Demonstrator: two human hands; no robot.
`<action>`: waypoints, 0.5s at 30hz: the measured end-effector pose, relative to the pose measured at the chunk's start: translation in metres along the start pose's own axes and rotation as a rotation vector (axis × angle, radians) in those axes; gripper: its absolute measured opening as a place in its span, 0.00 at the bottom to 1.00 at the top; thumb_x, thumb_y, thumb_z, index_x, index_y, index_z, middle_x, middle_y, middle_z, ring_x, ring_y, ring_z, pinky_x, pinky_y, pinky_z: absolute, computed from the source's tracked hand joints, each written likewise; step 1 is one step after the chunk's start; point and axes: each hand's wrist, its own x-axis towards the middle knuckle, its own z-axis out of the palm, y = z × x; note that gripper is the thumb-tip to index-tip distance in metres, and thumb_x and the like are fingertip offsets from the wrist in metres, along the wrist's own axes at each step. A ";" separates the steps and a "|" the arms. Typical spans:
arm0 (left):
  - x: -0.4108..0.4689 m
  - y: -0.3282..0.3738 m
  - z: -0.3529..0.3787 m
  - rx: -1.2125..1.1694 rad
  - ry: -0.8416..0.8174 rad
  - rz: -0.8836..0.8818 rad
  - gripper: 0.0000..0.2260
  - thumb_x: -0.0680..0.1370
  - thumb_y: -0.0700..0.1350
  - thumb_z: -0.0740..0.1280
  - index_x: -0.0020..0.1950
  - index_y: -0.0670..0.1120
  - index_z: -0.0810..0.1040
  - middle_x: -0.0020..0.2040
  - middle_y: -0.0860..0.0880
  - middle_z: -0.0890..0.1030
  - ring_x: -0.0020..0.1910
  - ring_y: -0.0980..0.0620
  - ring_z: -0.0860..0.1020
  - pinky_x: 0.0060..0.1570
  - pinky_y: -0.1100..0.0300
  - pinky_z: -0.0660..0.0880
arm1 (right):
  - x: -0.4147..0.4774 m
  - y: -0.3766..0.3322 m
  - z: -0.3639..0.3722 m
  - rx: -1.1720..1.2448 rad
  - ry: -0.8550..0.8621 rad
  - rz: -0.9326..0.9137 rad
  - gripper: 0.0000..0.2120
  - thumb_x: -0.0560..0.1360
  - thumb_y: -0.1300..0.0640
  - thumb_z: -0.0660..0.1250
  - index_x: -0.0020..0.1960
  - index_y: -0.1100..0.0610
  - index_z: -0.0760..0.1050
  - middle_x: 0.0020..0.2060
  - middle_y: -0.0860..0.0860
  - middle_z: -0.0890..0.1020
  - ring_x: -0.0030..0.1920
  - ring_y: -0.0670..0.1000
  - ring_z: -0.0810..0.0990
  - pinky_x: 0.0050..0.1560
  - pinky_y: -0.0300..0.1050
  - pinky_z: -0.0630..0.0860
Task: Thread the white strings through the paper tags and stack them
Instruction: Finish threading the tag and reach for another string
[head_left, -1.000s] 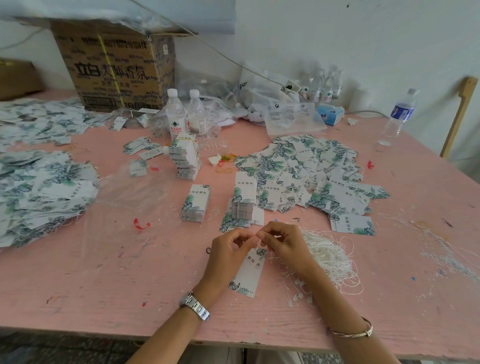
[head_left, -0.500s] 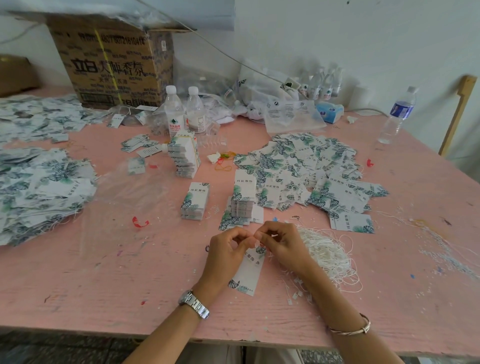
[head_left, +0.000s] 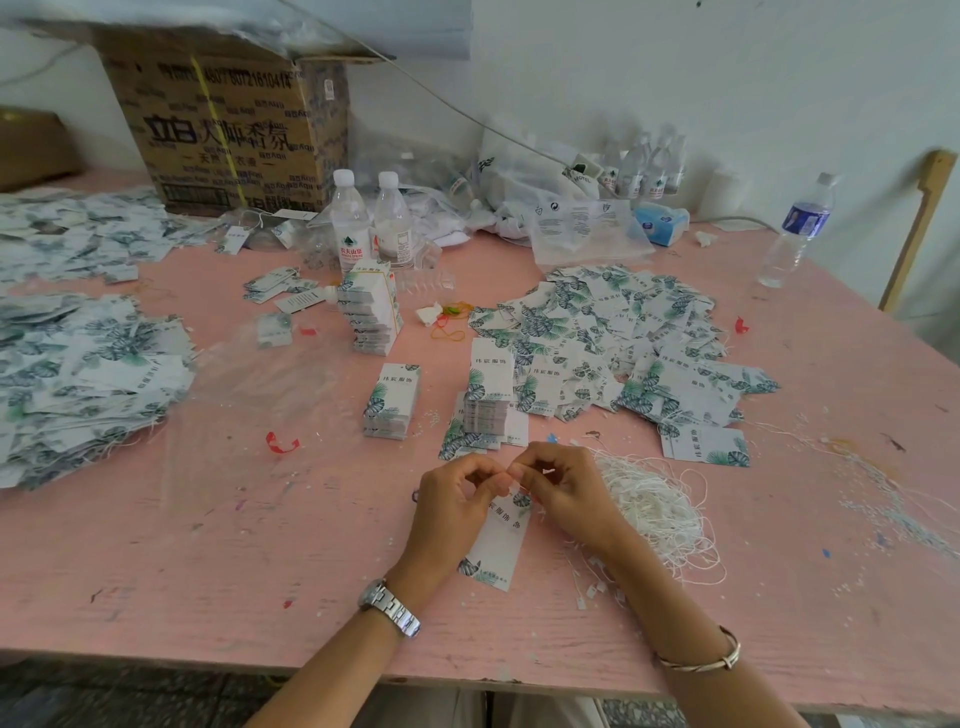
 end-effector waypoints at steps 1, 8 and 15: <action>0.000 0.000 0.000 -0.001 0.000 0.001 0.12 0.75 0.40 0.75 0.38 0.56 0.80 0.39 0.57 0.83 0.39 0.56 0.80 0.42 0.68 0.73 | 0.000 0.000 0.000 0.000 -0.001 -0.001 0.06 0.77 0.64 0.70 0.41 0.60 0.82 0.29 0.47 0.79 0.29 0.45 0.74 0.32 0.42 0.70; -0.001 -0.001 0.000 0.007 -0.011 0.004 0.11 0.75 0.40 0.74 0.38 0.56 0.81 0.39 0.57 0.84 0.39 0.57 0.80 0.41 0.69 0.72 | 0.000 0.000 0.000 -0.004 -0.008 -0.002 0.06 0.78 0.64 0.70 0.42 0.60 0.82 0.30 0.47 0.79 0.29 0.46 0.74 0.32 0.43 0.70; -0.001 -0.001 0.000 -0.023 -0.005 -0.017 0.09 0.76 0.43 0.74 0.39 0.55 0.82 0.38 0.58 0.84 0.38 0.59 0.80 0.39 0.72 0.69 | 0.000 0.000 -0.001 0.027 -0.004 -0.007 0.07 0.77 0.63 0.70 0.41 0.56 0.82 0.30 0.49 0.80 0.30 0.45 0.75 0.33 0.42 0.71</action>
